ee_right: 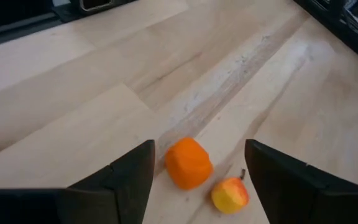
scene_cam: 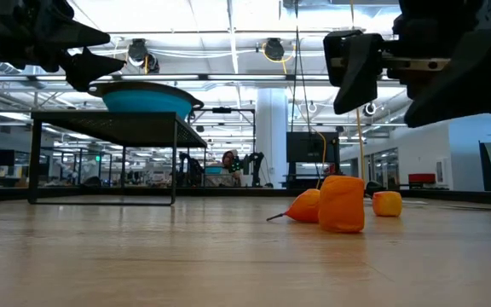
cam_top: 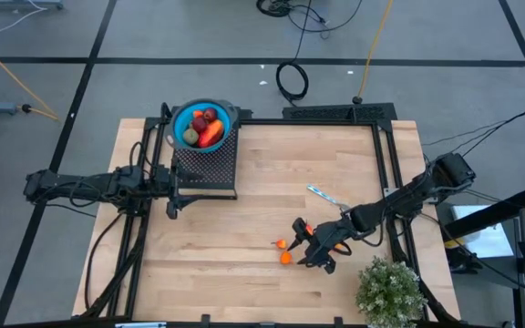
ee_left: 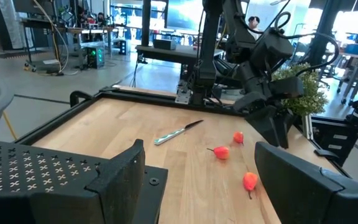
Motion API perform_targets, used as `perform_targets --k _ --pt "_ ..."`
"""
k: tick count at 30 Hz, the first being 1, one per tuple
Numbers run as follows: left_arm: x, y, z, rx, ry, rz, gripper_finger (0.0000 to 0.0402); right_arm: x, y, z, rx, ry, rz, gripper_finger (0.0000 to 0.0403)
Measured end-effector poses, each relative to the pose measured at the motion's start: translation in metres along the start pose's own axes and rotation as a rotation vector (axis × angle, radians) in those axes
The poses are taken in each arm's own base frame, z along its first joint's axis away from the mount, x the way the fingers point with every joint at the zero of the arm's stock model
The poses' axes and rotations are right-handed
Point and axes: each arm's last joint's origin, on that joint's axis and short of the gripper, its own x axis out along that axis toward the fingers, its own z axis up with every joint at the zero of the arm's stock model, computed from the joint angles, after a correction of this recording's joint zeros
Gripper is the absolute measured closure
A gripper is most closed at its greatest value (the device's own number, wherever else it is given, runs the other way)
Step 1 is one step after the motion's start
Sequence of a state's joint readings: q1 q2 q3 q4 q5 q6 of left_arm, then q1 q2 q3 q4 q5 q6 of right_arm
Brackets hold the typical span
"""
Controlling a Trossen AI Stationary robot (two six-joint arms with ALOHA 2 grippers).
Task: Pick & Place Fruit
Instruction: Put the orange into the blue strainer bowl on the shelf
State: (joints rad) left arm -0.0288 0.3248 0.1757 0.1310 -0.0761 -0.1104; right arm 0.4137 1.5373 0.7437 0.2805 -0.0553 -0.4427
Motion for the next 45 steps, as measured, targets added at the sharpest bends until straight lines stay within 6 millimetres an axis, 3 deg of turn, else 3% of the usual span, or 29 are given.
perform_targets --k 8,18,27,45 --pt "0.000 0.000 0.000 0.000 -0.001 0.001 0.0105 0.026 0.006 -0.016 -0.046 0.028 0.009 0.0157" --pt "0.000 0.000 0.000 0.000 -0.002 0.000 0.0105 0.047 0.000 -0.021 -0.065 0.040 0.027 0.0142" --pt "0.000 0.000 0.001 0.000 -0.005 0.000 0.0105 0.052 -0.008 -0.029 -0.026 0.054 0.039 0.0145" --pt "0.000 0.000 0.001 -0.002 -0.003 0.000 0.0105 0.051 -0.010 -0.034 0.010 0.094 0.047 0.0251"
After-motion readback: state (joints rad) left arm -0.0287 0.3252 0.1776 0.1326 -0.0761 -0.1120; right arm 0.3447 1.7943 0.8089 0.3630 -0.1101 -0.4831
